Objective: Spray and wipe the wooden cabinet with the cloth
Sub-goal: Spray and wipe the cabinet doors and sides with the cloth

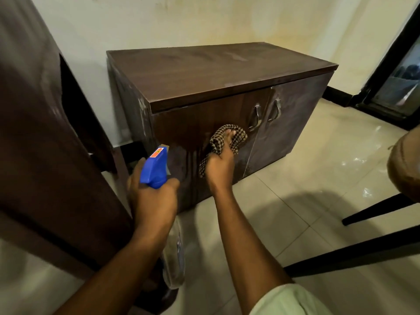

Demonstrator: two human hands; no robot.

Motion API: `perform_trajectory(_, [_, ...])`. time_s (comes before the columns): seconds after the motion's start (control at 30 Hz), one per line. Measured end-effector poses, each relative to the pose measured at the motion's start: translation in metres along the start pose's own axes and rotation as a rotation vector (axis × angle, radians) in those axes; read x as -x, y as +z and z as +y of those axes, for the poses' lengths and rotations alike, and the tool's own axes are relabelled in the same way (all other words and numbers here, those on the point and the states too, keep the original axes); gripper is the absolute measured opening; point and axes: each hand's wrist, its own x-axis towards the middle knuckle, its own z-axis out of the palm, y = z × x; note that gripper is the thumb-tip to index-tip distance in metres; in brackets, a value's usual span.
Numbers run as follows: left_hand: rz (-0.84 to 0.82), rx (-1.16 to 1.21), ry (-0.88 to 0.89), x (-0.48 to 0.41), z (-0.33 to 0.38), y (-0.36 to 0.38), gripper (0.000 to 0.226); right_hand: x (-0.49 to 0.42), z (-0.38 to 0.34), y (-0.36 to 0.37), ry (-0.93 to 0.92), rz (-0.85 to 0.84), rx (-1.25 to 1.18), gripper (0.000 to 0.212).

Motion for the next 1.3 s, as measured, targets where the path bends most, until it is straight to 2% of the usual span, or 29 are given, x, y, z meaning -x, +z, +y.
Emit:
perform_trajectory(0.03, [-0.002,0.001,-0.014,-0.001,-0.001,-0.001,0.067,0.011,0.001,0.007,-0.059,-0.026,0.022,0.074])
perform_trajectory(0.07, [-0.020,0.011,-0.029,-0.001,0.001,-0.001,0.069,0.023,0.004,0.014,-0.126,-0.068,0.042,0.076])
perform_trajectory(0.13, [-0.066,0.038,-0.050,-0.001,0.002,0.000,0.050,0.044,0.012,0.026,-0.235,-0.167,0.106,0.080])
perform_trajectory(0.2, [-0.023,0.048,-0.111,-0.004,0.002,0.001,0.033,0.053,0.019,0.027,-0.310,-0.246,0.170,0.083])
perform_trajectory(0.3, [-0.048,0.050,-0.190,-0.006,-0.003,0.001,0.027,0.048,0.026,0.015,-0.369,-0.314,0.243,0.086])
perform_trajectory(0.47, [0.002,0.127,-0.198,-0.002,-0.004,0.001,0.013,0.021,0.017,0.009,-0.328,-0.138,0.226,0.083])
perform_trajectory(0.53, [0.047,0.165,-0.217,-0.002,-0.001,0.000,0.011,0.020,0.015,0.011,-0.363,-0.136,0.278,0.085])
perform_trajectory(0.7, [0.134,0.262,-0.207,-0.003,0.011,0.005,0.033,0.037,0.044,0.010,-0.827,-0.398,0.686,0.074])
perform_trajectory(0.8, [0.136,0.256,-0.188,-0.004,0.010,0.007,0.033,0.038,0.066,0.006,-0.979,-0.472,0.916,0.076])
perform_trajectory(0.9, [0.138,0.262,-0.187,-0.002,0.010,0.006,0.038,0.033,0.074,0.001,-1.031,-0.485,0.997,0.088])
perform_trajectory(1.03, [0.159,0.245,-0.181,-0.006,0.006,0.006,0.034,0.020,0.040,0.008,-1.132,-0.372,0.918,0.070])
perform_trajectory(1.17, [0.137,0.239,-0.203,-0.012,0.005,0.007,0.014,0.018,0.018,0.025,-1.132,-0.283,0.811,0.070])
perform_trajectory(1.3, [0.148,0.276,-0.297,-0.013,0.001,0.008,0.010,0.026,0.040,0.028,-1.096,-0.311,0.887,0.067])
